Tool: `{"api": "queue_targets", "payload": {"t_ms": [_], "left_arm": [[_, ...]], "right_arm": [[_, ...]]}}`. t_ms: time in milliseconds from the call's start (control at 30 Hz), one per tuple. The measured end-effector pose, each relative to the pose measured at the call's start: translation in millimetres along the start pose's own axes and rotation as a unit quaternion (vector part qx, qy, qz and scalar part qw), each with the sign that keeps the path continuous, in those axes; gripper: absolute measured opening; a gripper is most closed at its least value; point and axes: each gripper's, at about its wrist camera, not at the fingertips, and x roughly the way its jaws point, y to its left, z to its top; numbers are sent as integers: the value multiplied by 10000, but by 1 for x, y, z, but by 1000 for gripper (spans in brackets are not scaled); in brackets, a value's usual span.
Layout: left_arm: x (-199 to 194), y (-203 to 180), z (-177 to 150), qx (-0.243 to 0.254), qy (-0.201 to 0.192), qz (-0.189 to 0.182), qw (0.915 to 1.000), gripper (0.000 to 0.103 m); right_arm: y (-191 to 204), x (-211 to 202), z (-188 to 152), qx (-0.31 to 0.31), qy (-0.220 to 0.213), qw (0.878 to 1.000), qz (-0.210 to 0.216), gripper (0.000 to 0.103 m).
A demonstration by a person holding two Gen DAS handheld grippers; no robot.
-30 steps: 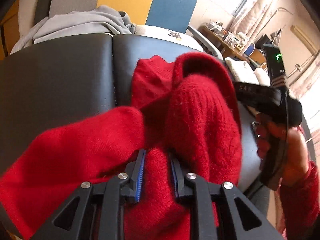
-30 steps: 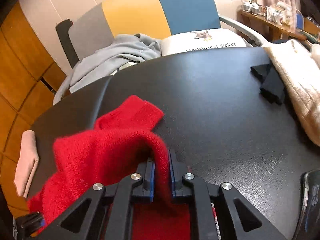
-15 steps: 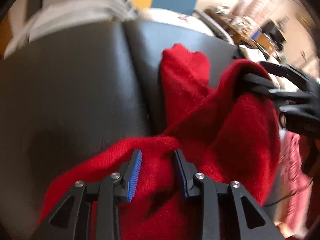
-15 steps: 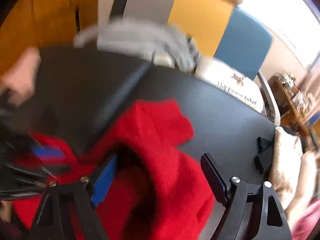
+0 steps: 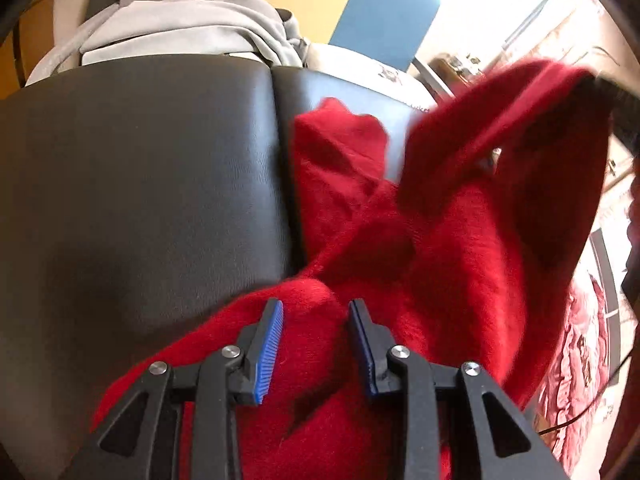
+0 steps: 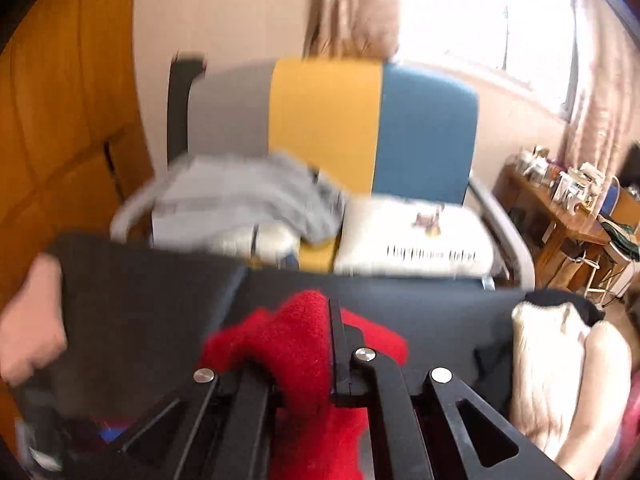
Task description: Fold clothes
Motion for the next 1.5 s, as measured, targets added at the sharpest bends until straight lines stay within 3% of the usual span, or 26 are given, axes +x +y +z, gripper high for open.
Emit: {"api": "queue_targets", "payload": {"t_ms": [167,267,367,500,600,667,700,733,833,900,1033,1100,1167,1233,1367,1500], "left_arm": [[-7,2,-3,-155,-183,-51,9997,34],[-5,4,-3,-295,-185,-87,9994,34],[5,-1,-4,-474,-165,-45,9987,34],[19,-10,-10,-583,-288,14,9979,34],[21,-15,-15,-531,-362,102,9979,34],[23,-20,-16,-533,-360,104,9979,34],[24,-22,-16,-536,-345,87,9979,34],[25,-22,-13,-527,-310,49,9981,34],[17,-18,-11,-609,-415,-96,9972,34],[10,-14,-8,-699,-543,-231,9958,34],[-4,0,11,-932,-821,-246,9920,34],[-1,1,26,-936,-762,-214,9925,34],[8,0,43,-888,-602,-234,9939,36],[19,-5,57,-761,-478,-225,9957,36],[42,-18,72,-381,-432,114,9983,40],[73,-24,79,-184,-106,100,9997,41]], "right_arm": [[-18,-40,60,326,-965,9947,-152,4],[-43,-59,66,513,-1347,9884,-475,4],[-82,-51,49,934,-1249,9837,-897,4],[-149,-9,-9,1712,-529,9680,-1758,4],[-191,50,-72,1946,899,9529,-2146,6],[-208,85,-119,2255,1952,9330,-2012,10],[-213,91,-141,2497,2249,9234,-1856,13],[-213,85,-152,2671,2226,9214,-1737,15],[-213,61,-183,3141,2091,9149,-1431,39],[-207,23,-187,3119,1634,9235,-1525,54],[-161,-36,-180,2527,792,9520,-1532,67],[-118,-29,-176,1953,857,9727,-918,68],[-73,-13,-178,1410,1092,9839,-145,67],[-30,6,-184,886,1390,9855,408,65],[21,51,-209,-142,2003,9794,224,64],[12,65,-223,131,1991,9792,369,60]]}}
